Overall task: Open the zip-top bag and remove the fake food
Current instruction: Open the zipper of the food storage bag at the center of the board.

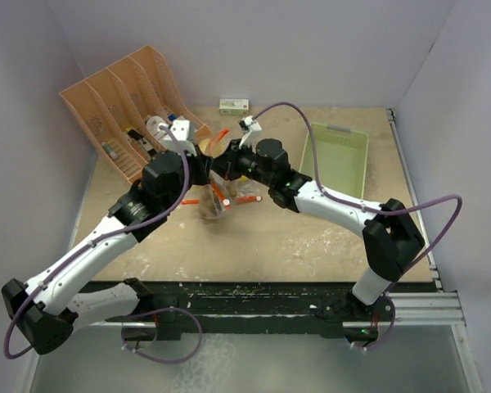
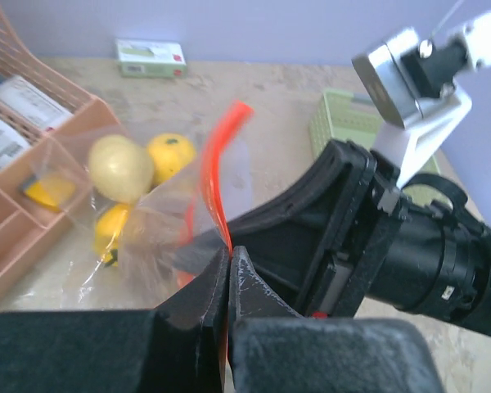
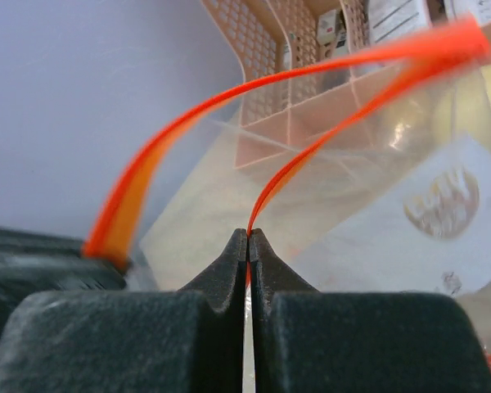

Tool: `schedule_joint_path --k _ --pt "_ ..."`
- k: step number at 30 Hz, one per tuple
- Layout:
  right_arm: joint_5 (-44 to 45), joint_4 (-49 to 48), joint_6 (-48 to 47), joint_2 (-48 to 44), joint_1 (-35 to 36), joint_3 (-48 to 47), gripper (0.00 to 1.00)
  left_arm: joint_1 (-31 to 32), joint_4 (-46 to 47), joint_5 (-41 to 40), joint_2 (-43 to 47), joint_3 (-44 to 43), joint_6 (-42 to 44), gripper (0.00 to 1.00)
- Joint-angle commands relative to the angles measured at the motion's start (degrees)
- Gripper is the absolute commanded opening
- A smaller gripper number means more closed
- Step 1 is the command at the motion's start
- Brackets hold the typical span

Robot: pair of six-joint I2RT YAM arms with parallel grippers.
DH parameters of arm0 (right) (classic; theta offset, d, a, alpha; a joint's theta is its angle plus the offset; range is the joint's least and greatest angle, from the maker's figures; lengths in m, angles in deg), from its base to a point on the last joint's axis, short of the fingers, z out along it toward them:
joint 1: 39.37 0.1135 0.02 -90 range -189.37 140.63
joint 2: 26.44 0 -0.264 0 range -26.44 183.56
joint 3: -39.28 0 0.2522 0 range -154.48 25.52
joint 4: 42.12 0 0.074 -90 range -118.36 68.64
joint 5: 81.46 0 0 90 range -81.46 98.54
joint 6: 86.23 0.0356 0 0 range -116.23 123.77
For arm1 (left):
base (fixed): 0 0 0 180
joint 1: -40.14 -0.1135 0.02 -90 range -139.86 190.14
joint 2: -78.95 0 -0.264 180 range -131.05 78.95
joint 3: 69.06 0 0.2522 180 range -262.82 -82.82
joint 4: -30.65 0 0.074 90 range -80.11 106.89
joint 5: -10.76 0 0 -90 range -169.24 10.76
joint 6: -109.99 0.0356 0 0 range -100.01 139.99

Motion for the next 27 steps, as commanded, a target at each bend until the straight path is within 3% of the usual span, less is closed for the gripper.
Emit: schedule_joint_path --k 1,7,13,21,27 --pt "-0.66 -2.86 -1.56 -1.44 0.42 -0.56 0.00 -0.17 -2.44 -7.29 2.59 -3.43 1.81 0.00" --pt "1.62 -3.91 0.94 -4.79 0.29 9.63 0.00 -0.16 -1.09 -2.21 -5.28 -2.15 -0.48 0.00" --pt "6.94 -2.60 2.04 -11.92 -0.28 22.69 0.00 -0.15 8.62 5.56 -11.65 3.51 -4.74 0.00" --pt "18.00 8.25 2.94 -26.36 -0.57 33.30 0.00 -0.08 20.04 13.88 -18.41 7.54 -10.57 0.00" --pt "23.61 14.78 4.39 -32.32 -0.90 37.05 0.00 -0.04 21.18 15.03 -21.75 6.51 -10.98 0.00"
